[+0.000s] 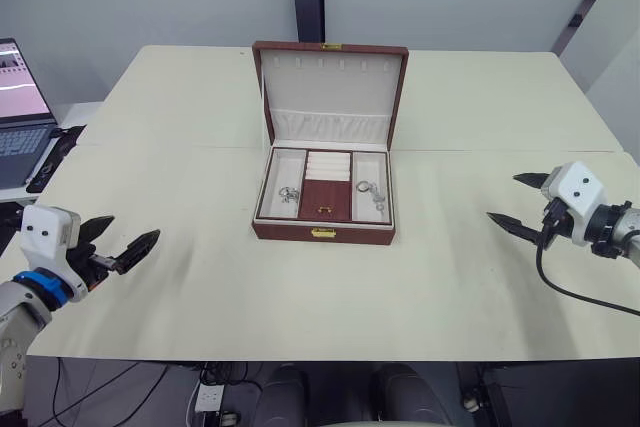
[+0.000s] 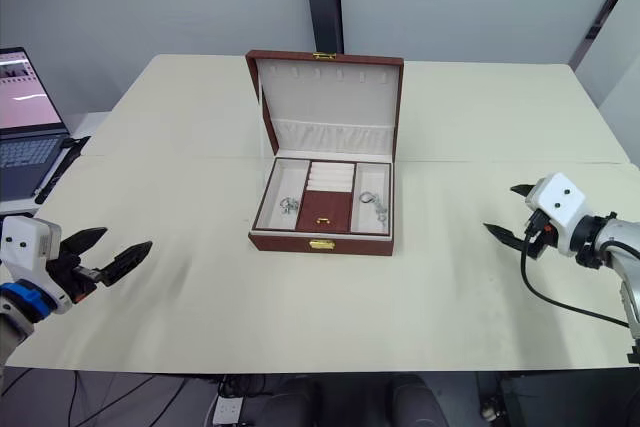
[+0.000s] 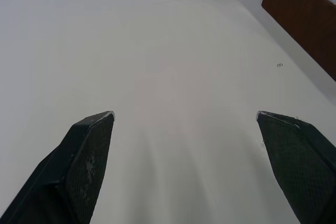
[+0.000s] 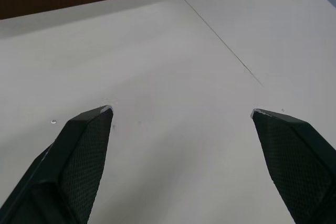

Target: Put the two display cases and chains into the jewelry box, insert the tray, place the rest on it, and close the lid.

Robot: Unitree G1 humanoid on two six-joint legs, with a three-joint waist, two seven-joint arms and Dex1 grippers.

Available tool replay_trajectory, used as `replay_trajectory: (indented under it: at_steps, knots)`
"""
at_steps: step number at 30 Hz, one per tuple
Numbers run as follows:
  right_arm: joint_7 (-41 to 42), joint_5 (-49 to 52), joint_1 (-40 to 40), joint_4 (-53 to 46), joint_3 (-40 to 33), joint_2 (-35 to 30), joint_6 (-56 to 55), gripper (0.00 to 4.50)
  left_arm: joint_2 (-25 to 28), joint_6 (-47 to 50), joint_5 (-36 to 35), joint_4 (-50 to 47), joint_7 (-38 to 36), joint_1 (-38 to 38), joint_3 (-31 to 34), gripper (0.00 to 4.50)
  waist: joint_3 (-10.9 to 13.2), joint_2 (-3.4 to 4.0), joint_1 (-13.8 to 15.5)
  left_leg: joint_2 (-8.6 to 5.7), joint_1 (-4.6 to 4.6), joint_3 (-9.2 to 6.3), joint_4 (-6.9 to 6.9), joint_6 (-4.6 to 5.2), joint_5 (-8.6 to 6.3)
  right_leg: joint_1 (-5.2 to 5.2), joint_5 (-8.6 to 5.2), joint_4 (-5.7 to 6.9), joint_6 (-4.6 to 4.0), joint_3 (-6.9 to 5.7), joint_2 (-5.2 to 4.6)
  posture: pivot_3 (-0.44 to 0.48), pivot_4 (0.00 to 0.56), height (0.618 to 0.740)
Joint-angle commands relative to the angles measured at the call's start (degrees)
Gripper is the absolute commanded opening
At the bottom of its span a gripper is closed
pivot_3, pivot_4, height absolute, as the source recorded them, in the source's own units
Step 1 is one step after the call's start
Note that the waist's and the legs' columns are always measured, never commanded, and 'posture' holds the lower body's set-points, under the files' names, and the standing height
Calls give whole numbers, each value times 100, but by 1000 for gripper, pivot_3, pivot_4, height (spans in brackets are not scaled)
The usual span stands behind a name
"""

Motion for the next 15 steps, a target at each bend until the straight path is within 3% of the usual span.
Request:
replay_trajectory:
  at_steps: [1, 6, 13, 15]
  knots:
    - [1, -18, -3, -192, -72, -92, 0, 3898, 5, 33, -30, -112, -47, -103, -56, 3906, 0, 1, -1, 0, 0, 1, 0, 0, 0, 0, 0, 0, 0, -1, 0, 0, 150, 740]
    - [-147, -327, -395, -73, 360, -4, 129, 2165, -46, 193, 181, -70, 53, -498, -616, 2286, 0, 2, -2, 0, 2, -1, 0, 0, 0, 0, 0, 1, 0, 0, 1, 0, 150, 740]
    - [-380, -740, -1111, 13, 1105, 528, 324, 352, -313, 560, 339, 32, 261, -1227, -1364, 33, 0, 0, -5, 1, 0, 1, 1, -1, 1, -3, 0, 2, 0, -5, 3, 0, 150, 740]
    - [-501, -868, -1259, 58, 1311, 753, 393, 6, -407, 561, 442, 136, 325, -1434, -1557, 0, 0, 0, -3, 0, -4, 1, 1, -1, 1, -6, 0, 2, 0, -4, 3, 0, 150, 740]
